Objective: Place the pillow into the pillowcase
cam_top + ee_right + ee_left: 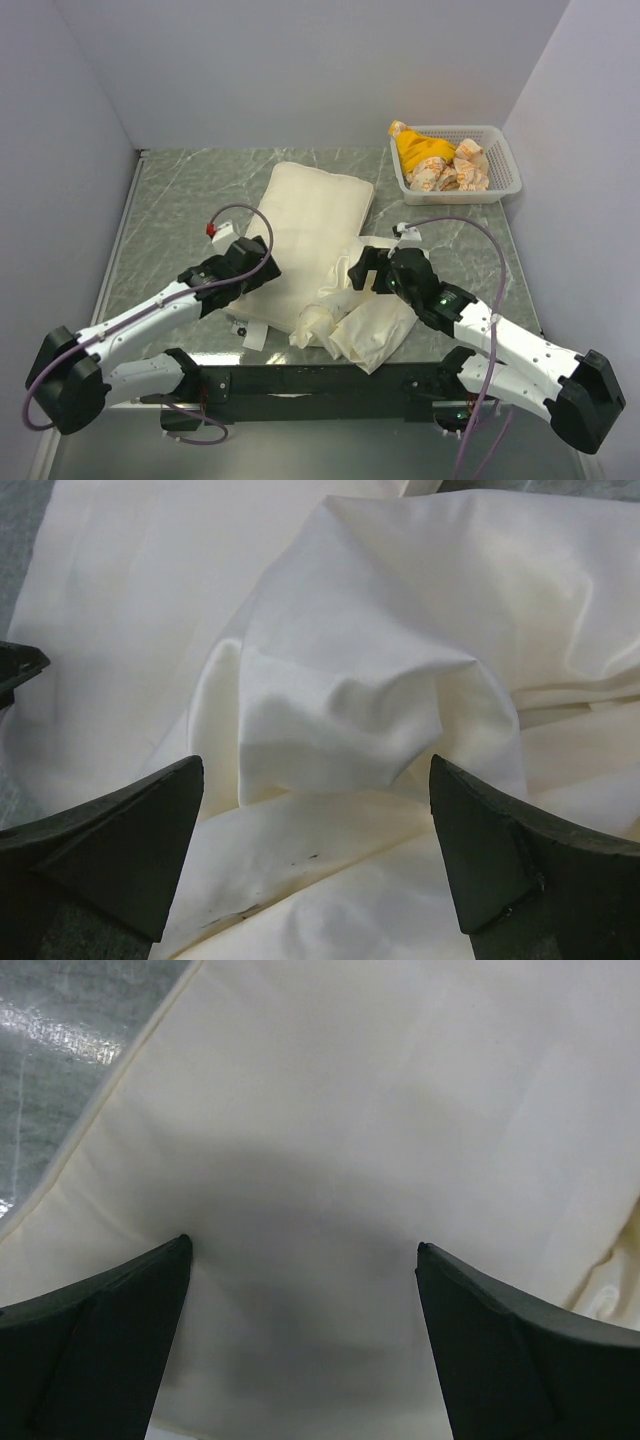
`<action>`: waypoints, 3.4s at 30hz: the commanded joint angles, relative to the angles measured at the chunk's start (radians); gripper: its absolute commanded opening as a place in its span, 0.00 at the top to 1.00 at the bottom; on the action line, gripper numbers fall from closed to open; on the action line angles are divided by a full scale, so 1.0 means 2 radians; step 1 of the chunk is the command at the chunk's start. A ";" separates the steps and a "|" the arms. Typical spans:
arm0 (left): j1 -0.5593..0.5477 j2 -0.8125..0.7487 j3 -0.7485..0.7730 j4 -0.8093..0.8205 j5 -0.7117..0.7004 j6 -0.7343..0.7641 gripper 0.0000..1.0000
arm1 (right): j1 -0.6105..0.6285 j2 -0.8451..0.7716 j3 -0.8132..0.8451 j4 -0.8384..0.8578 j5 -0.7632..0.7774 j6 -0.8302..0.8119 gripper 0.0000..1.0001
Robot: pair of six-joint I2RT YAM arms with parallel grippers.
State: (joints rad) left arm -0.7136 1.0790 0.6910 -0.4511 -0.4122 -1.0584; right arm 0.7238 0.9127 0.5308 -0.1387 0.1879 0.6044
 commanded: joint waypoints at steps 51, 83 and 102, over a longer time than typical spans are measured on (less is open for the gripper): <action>-0.129 0.012 -0.082 0.088 0.038 -0.082 0.13 | 0.252 0.073 0.044 -0.171 0.170 0.094 0.43; -0.003 0.134 0.418 -0.057 0.001 0.166 0.99 | 0.023 -0.052 0.359 -0.259 0.126 -0.069 1.00; 0.028 0.238 0.575 -0.041 0.089 0.180 0.91 | -0.044 -0.083 0.372 -0.258 0.028 -0.052 1.00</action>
State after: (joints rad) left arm -0.7353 1.6489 1.9972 -0.5385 -0.1669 -0.7162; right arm 0.6449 0.8249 1.4891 -0.7002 0.3408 0.4557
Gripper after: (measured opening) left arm 0.062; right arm 0.008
